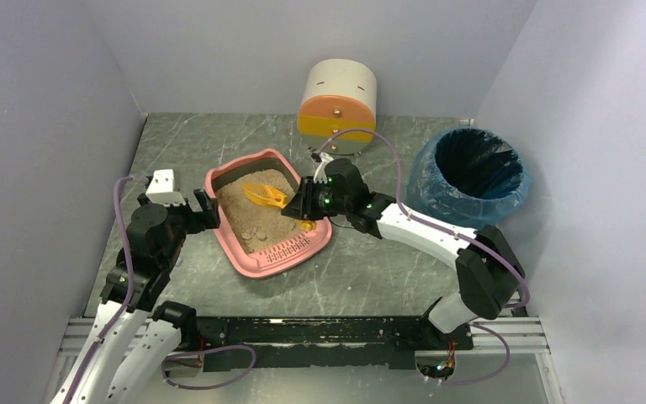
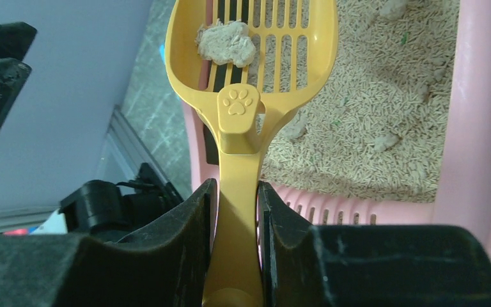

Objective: Clean the litter box

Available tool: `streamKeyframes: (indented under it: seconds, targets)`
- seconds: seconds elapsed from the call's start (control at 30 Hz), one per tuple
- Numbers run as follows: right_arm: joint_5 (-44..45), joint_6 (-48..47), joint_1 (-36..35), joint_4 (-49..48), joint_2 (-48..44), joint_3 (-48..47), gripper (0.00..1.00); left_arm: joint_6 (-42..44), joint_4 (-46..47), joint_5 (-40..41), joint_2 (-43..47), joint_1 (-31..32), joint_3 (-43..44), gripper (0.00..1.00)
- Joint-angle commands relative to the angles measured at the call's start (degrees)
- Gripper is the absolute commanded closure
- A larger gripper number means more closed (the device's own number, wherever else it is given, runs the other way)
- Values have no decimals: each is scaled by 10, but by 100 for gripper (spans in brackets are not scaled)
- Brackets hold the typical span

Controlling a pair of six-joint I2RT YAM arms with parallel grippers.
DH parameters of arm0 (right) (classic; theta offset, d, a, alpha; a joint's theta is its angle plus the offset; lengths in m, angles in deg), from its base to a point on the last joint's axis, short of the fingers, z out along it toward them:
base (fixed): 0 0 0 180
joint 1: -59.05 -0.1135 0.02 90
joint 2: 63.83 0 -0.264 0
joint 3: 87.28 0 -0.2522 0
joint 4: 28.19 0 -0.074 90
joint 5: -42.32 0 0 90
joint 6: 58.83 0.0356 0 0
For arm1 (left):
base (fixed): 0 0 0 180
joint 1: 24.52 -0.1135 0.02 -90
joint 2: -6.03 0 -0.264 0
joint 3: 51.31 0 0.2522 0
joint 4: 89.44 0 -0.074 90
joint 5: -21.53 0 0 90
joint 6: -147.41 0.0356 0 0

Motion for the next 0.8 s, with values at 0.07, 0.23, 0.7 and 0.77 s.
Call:
streamKeyframes:
  seconds: [0.07, 0.23, 0.7, 0.77]
  targets:
    - [-59, 67, 13, -76, 11, 25, 100, 1, -1, 0, 6, -1, 9, 2]
    - [-32, 39, 12, -66, 10, 16, 100, 1, -3, 1, 6, -1, 9, 2]
    - [181, -480, -109, -170, -81, 114, 100, -12, -3, -3, 2, -1, 9, 2]
    - [217, -527, -120, -168, -83, 116, 100, -13, -1, -5, 2, -1, 9, 2]
